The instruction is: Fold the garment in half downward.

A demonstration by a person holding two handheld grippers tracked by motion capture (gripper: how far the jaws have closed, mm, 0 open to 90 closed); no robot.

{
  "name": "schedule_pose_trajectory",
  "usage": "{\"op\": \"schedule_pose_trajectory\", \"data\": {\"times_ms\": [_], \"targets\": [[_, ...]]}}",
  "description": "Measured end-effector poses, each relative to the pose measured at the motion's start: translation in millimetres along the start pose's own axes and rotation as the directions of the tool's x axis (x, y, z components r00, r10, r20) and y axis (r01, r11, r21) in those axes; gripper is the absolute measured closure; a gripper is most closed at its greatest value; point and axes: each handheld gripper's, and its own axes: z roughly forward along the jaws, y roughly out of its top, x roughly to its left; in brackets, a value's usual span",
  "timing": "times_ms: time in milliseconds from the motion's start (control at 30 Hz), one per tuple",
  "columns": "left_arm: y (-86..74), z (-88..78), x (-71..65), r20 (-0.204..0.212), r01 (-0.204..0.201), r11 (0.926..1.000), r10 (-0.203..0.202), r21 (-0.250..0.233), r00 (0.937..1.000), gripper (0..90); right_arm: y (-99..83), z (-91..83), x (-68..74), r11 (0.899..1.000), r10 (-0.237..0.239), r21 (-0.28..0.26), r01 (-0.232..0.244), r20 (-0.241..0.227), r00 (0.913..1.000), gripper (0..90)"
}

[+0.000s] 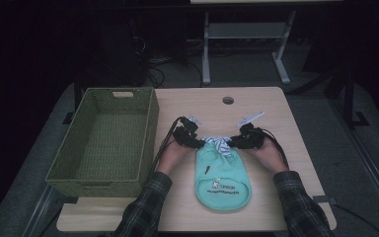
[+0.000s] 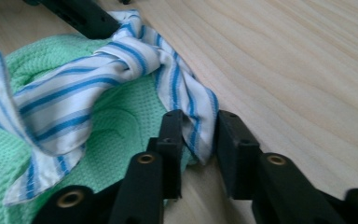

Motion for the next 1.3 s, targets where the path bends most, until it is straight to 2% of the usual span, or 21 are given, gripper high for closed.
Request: {"op": "schedule_pose_trajectory", "data": {"times_ms": [167, 300, 367, 600, 767, 833, 867, 967, 1067, 1167, 1300], "targets": [[-0.1, 0.4, -1.1, 0.034, -0.014, 0.9999, 0.014, -0.01, 0.9993, 67.3, -0.8, 0.2, -1.2, 1.0, 0.002, -0.003, -0.002, -0.017, 0.9999, 81.3], [-1.1, 0.9, -1.0, 0.078, 0.001, 0.9998, 0.0, -0.018, 0.997, 78.9, -0.1, 0.0, -0.3, 1.0, 0.015, 0.004, -0.015, -0.019, 0.9997, 83.2], [-1.0, 0.6, -1.1, 0.084, 0.0, 0.9999, 0.002, -0.015, 0.9965, 82.6, 0.3, -0.1, 0.5, 1.0, 0.023, 0.009, -0.023, -0.017, 0.9996, 83.7], [1.1, -4.0, -2.7, 0.042, 0.004, 1.0, -0.004, 0.004, 0.9991, 84.8, 2.4, -1.6, 2.9, 0.999, 0.03, 0.016, -0.03, 0.008, 0.9995, 85.3], [5.0, -15.1, -3.6, 0.019, 0.006, 0.999, -0.006, -0.044, 0.9998, 84.8, 7.8, -9.9, 4.1, 0.999, 0.037, 0.0, -0.037, 0.021, 0.9991, 85.4], [7.6, -21.0, -4.6, 0.007, 0.004, 0.9974, -0.003, -0.072, 1.0, 84.8, 10.5, -16.0, 4.2, 0.999, 0.037, -0.027, -0.036, 0.024, 0.999, 85.4], [9.6, -24.7, -5.4, -0.002, -0.005, 0.9964, 0.005, -0.084, 1.0, 84.9, 11.5, -18.9, 5.2, 0.998, 0.053, -0.03, -0.052, 0.021, 0.9984, 85.4], [15.3, -34.2, -8.5, -0.027, -0.025, 0.993, 0.022, -0.115, 0.9994, 84.9, 14.8, -28.0, 6.4, 0.997, 0.049, -0.066, -0.047, 0.025, 0.9985, 85.5], [20.5, -42.8, -11.7, -0.039, -0.045, 0.9902, 0.04, -0.132, 0.9984, 84.9, 17.1, -36.3, 7.2, 0.996, 0.043, -0.083, -0.04, 0.035, 0.9985, 85.5], [25.4, -51.6, -14.6, -0.045, -0.052, 0.9846, 0.045, -0.167, 0.998, 84.9, 19.9, -46.1, 6.8, 0.991, 0.053, -0.123, -0.049, 0.033, 0.998, 85.5], [32.9, -65.6, -18.0, -0.064, -0.084, 0.9781, 0.073, -0.19, 0.9953, 85.0, 25.5, -59.6, 9.0, 0.987, 0.038, -0.157, -0.031, 0.043, 0.9983, 85.5]]}}
